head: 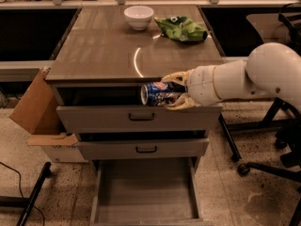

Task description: Pick pepsi can from bottom drawer and place on counter

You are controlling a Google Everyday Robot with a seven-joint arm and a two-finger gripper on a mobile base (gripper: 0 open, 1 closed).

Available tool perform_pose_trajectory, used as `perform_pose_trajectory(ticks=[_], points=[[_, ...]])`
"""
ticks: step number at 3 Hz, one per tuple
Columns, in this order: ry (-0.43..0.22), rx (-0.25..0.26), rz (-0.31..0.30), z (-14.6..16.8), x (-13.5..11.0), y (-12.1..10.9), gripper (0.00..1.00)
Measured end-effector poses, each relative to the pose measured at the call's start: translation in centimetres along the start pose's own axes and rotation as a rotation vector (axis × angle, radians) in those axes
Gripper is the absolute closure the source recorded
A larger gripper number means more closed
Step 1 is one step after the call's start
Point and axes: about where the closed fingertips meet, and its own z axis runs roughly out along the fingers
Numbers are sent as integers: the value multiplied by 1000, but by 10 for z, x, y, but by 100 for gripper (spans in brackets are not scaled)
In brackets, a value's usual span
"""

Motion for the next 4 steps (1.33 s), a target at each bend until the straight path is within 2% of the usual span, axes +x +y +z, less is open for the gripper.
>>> perform_pose_trajectory(ticks=[1,2,3,4], points=[[-32,19,18,5,-4,-18,100],[-82,23,40,12,-8,-48,100],[-98,11,56,18,-15,-89,100],[-46,0,90,26,-20,-132,100]])
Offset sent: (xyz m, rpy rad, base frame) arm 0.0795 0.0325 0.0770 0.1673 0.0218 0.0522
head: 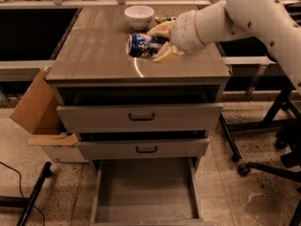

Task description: Pick pepsi can from bottom drawer and place on counter

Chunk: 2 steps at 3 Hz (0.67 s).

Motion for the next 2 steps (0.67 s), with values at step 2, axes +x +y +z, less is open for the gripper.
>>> perform_pose_trajectory(ticks=[2], points=[[128,-55,109,30,13,-29,100]])
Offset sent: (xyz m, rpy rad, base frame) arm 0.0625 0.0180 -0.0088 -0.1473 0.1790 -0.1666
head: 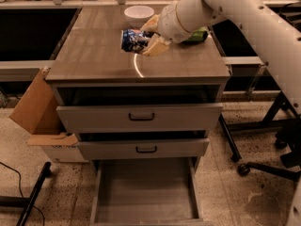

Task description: Pick pepsi can from bottom drawer and place on counter

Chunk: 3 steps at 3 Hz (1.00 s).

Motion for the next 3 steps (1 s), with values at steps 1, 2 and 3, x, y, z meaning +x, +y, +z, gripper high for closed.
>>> perform_pose_trajectory(ticks=[1,2,3], points=[[38,-23,29,20,12,-15,82],[40,-25,62,40,23,-30,58],[51,-17,78,51,29,-44,35]])
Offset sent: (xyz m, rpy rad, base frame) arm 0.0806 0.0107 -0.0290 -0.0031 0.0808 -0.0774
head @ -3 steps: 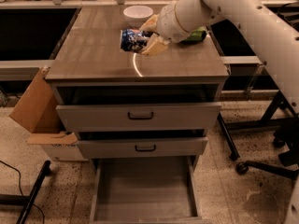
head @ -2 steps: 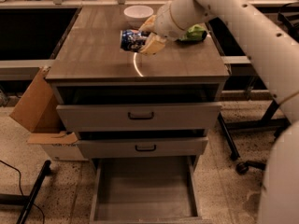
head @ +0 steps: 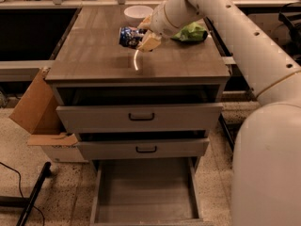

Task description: Pick pepsi can from bottom drawer and place on counter

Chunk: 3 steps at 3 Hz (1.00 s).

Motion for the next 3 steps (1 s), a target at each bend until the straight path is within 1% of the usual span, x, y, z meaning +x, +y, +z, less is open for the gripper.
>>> perform_pose_trajectory(ticks=[1,2,3], points=[[6,4,14,8,2,-10,11],[-3,11,28,10,3,-17,0],[-20,39,54,-6,12,-17,0]])
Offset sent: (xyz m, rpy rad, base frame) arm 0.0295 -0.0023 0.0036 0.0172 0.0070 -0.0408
